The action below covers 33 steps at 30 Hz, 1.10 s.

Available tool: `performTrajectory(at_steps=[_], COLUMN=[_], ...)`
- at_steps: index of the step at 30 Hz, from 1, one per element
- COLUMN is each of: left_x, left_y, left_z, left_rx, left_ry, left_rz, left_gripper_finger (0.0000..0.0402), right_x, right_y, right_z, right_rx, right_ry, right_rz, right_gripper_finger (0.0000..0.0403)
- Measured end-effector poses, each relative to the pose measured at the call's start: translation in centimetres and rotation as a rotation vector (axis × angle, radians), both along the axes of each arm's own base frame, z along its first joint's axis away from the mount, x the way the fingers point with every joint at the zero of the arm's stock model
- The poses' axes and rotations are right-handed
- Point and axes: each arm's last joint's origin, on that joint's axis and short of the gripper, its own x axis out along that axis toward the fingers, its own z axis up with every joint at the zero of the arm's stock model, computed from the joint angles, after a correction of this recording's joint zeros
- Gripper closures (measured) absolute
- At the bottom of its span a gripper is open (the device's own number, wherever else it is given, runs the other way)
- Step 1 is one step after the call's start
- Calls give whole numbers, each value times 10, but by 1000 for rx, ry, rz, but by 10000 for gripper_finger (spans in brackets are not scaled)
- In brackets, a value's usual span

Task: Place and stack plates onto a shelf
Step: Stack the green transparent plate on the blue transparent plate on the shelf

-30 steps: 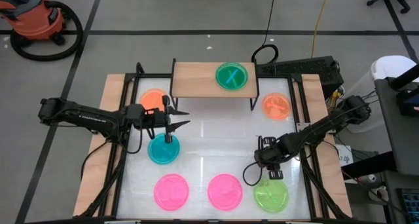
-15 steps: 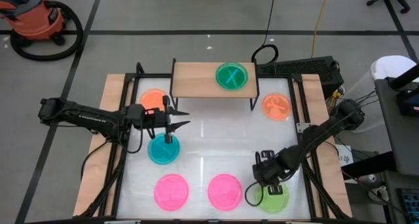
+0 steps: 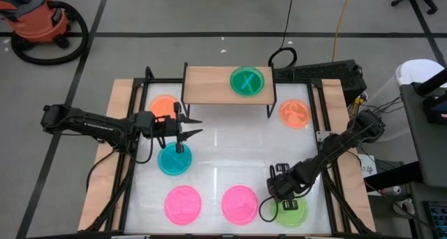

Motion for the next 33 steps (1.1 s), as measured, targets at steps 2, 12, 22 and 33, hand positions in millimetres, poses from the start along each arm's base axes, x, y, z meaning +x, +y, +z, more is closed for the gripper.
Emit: performTrajectory(at_steps=[2,12,22,33], left_x=[0,0,0,0], left_y=[0,0,0,0], left_z=[0,0,0,0], left_rx=[0,0,3,6], left_ry=[-1,0,-1,0], left_rz=[0,0,1,1], left_gripper_finger=[266,266,266,266], right_x=[-1,-8,-13,-18], right_y=[0,-6,-11,-44], right_z=[-4,-12,6,54], right_rx=[9,-18,5,-8], right_ry=[-7,32,-13,-235], right_rz=[-14,-16,12,-219], right_gripper_finger=[261,303,395,403])
